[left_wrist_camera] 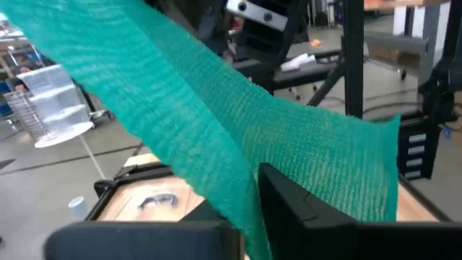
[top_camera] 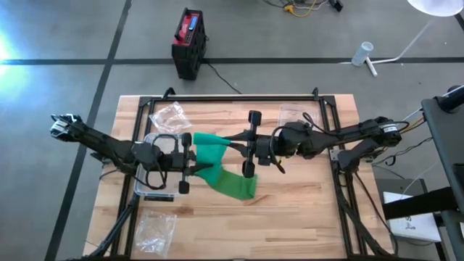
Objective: Roll bandage
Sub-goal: Roll the light green bandage
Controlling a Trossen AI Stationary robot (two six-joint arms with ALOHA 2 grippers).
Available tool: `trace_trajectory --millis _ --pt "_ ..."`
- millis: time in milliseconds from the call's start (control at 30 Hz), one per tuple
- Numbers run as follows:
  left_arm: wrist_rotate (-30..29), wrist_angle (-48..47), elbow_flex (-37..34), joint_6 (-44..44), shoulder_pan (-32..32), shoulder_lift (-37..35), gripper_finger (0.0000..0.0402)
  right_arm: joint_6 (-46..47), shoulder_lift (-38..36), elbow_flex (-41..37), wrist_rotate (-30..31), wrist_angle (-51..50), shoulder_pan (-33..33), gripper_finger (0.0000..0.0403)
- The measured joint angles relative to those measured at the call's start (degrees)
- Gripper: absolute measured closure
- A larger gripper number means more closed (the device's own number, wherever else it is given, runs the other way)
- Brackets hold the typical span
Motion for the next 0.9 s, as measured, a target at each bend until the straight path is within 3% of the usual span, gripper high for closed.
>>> trace_trajectory --millis 367,633,900 --pt "-2.91 -0.28 0.00 1.72 -0.01 -3.97 0.0288 -4.83 2.32 -1.31 2.02 0.43 0.00 0.0389" --pt "-4.91 -6.01 0.00 1.20 0.01 -6.00 0.0233 -5.76 2.79 -1.55 3.10 2.18 0.02 0.0389" --pt "-10.05 -8.67 0.00 10.38 0.11 -10.52 0.0188 -5.48 2.35 -1.42 2.96 1.98 1.10 0.0389"
